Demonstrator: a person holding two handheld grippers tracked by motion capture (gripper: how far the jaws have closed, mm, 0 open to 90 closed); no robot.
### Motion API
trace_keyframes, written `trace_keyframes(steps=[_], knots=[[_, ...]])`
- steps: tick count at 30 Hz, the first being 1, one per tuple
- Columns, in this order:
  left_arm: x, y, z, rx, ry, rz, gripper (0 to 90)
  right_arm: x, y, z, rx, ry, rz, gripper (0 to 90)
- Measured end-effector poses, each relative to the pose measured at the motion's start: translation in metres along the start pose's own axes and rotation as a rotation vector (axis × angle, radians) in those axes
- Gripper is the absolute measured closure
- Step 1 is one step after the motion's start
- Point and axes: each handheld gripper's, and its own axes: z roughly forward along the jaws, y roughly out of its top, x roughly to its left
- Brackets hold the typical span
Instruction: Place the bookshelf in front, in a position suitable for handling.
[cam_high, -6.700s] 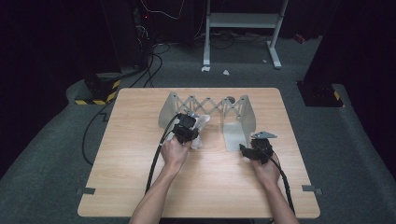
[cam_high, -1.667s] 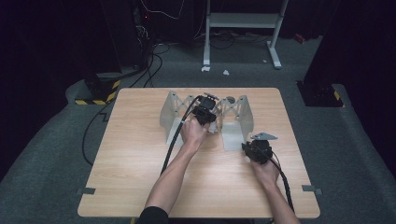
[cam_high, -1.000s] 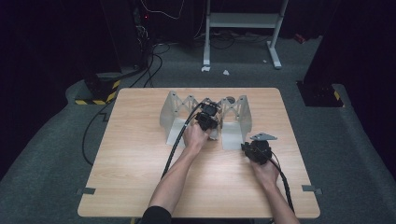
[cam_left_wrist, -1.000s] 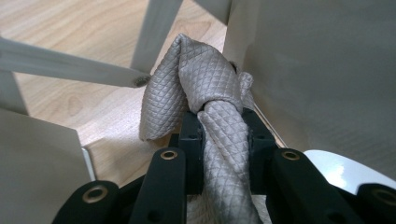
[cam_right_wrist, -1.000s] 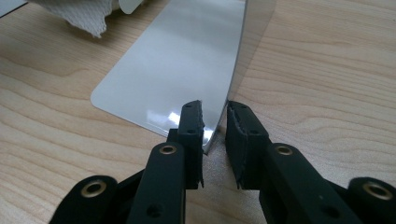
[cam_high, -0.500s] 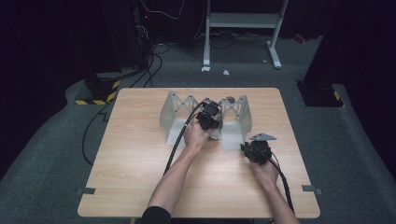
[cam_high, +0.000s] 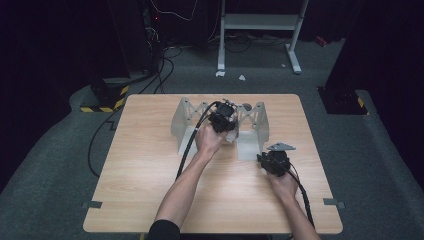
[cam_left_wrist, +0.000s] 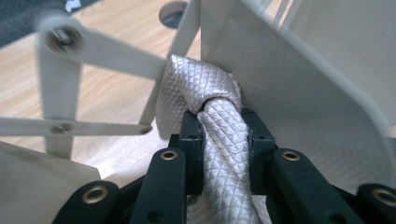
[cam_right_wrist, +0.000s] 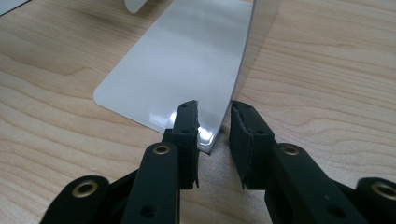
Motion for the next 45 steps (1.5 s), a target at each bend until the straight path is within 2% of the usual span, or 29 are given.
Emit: trace_keyframes(steps=[8,12,18,23,26,27,29,35,41,45], knots=[[0.001,0.01,-0.02,-0.055,0.003,0.003,73.8,0.0,0.0,0.0,0.0,-0.001,-0.002,72.3],[0.002,0.014,-0.026,-0.08,-0.004,0.0,73.8,0.0,0.0,0.0,0.001,0.0,-0.005,71.7],[0.005,0.019,-0.028,-0.092,-0.002,-0.002,73.7,0.001,0.0,0.0,0.001,0.001,-0.006,71.6],[0.009,0.013,-0.015,-0.069,-0.012,-0.021,73.4,0.001,0.0,0.0,0.002,0.002,-0.011,70.8],[0.009,0.006,-0.002,-0.034,-0.019,-0.027,73.3,0.001,0.0,0.0,0.002,0.004,-0.011,70.4],[0.009,0.006,-0.002,-0.034,-0.019,-0.027,73.3,0.001,0.0,0.0,0.002,0.003,-0.013,70.4],[0.011,-0.001,0.01,-0.001,-0.027,-0.033,73.3,0.001,0.0,0.0,0.001,0.003,-0.013,70.2],[0.008,-0.011,0.027,0.031,-0.04,-0.03,73.2,0.002,0.0,0.0,0.002,0.01,-0.018,67.9],[0.006,-0.018,0.035,0.054,-0.05,-0.022,73.1,0.002,0.0,0.0,0.002,0.008,-0.018,67.9],[0.001,-0.025,0.042,0.086,-0.045,0.002,73.1,0.002,0.0,0.0,0.002,0.009,-0.019,67.5]])
